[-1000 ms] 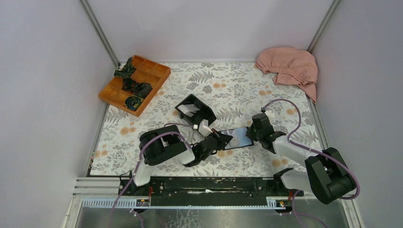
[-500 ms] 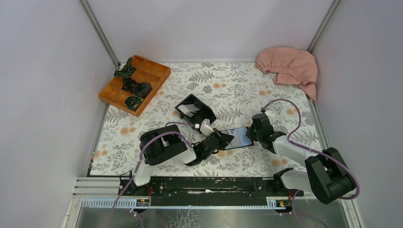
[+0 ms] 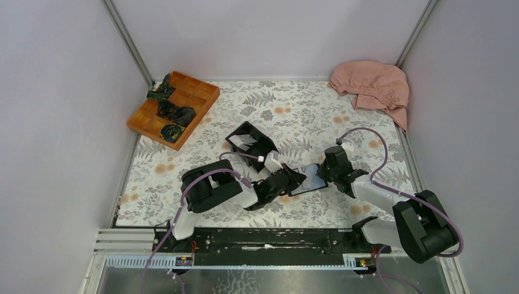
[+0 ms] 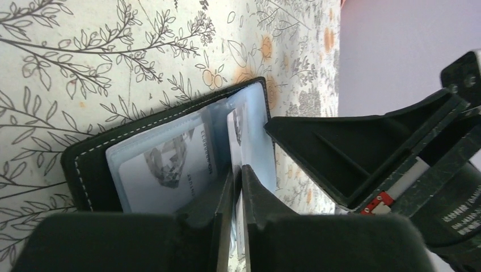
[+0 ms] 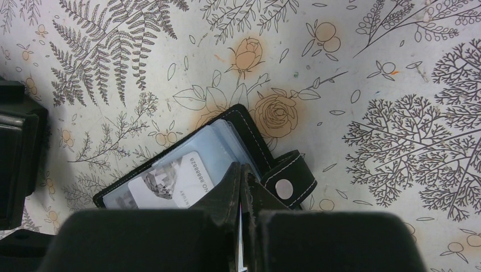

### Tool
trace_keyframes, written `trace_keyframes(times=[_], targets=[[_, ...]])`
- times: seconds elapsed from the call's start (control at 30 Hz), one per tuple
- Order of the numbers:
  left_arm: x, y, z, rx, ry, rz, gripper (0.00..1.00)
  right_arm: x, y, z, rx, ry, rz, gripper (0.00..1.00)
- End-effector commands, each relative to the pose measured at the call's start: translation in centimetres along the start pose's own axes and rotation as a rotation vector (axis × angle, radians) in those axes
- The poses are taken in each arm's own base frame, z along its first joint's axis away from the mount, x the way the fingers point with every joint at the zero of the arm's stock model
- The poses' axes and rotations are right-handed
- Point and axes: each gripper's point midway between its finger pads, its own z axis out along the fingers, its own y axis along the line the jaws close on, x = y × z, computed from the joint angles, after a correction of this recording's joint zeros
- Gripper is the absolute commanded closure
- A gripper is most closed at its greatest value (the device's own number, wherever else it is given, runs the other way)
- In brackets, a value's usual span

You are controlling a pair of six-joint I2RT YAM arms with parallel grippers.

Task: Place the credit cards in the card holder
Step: Insert the credit card into the card holder.

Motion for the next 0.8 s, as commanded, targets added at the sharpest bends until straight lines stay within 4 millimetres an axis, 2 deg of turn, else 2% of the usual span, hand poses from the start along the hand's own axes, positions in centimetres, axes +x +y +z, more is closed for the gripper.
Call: trace_keyframes(times=[0.0, 0.13, 0.33, 0.77], targets=[[2.3, 2.8, -0.1, -0.093, 0.092, 0.111, 0.83, 0.7, -0.9, -0.2, 0.032, 0.028, -0.008, 1.0], [2.5, 3.6, -0.5, -0.142, 0.111, 0.148, 0.72, 0.5, -0.9, -0.4, 0.034, 0.025, -0.01, 1.0], [1.3, 3.7, -1.7, -0.18, 0.086, 0.194, 0.54, 0.2, -0.8, -0.6, 0.035, 0.015, -0.006, 1.0], [-0.3, 3.2, -2.9, -0.22, 0.062, 0.292, 0.49, -1.6, -0.6, -1.5, 0.047, -0.034, -0.015, 0.94]])
